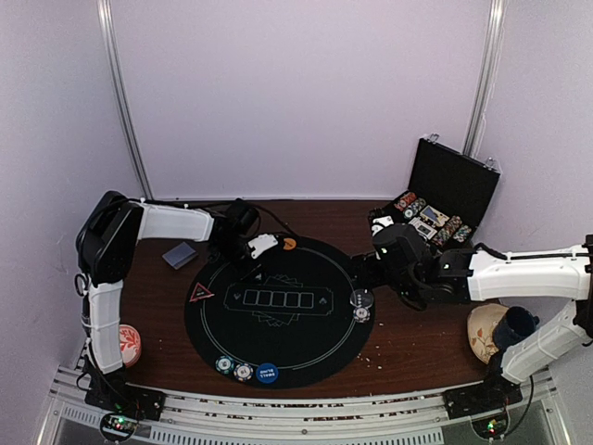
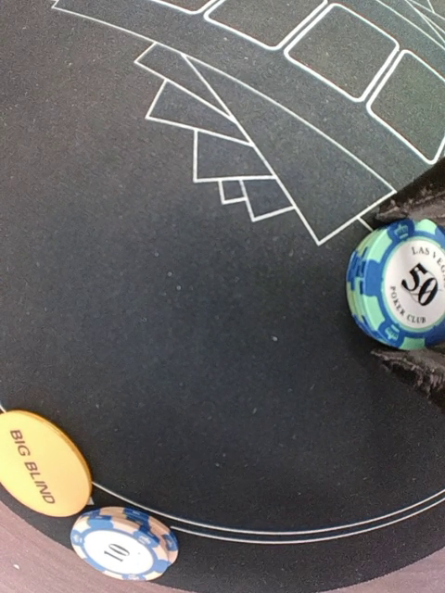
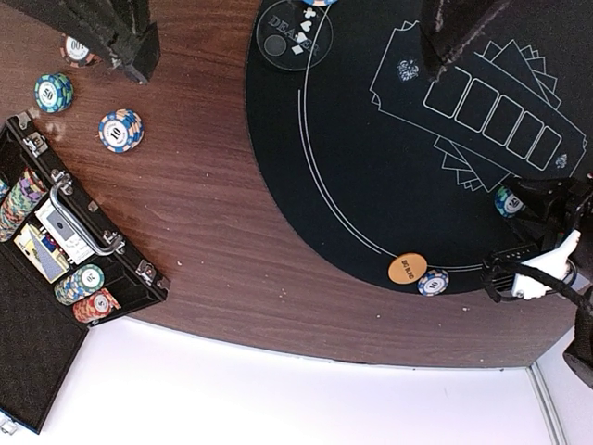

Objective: Distribute texas hold em gaming equipment
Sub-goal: Move the poker chips pile to the big blind area.

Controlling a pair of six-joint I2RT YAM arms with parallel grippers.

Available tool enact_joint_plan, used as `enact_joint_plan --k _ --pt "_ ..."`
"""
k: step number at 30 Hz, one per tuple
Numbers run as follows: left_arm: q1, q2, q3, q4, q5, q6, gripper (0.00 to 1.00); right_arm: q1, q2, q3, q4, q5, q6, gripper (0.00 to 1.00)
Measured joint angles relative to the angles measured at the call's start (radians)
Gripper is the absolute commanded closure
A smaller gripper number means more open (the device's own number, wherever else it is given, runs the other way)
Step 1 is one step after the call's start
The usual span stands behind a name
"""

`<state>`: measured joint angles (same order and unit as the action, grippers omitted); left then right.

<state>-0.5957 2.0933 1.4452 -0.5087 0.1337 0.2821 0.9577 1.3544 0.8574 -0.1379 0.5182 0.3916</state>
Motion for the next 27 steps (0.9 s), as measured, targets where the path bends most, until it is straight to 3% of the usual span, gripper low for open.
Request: enact_joint_plan --k 27 --pt "0.105 0.257 0.416 -0.058 -0.079 0.069 0.70 0.000 0.013 0.000 0.001 0.003 0.000 0.00"
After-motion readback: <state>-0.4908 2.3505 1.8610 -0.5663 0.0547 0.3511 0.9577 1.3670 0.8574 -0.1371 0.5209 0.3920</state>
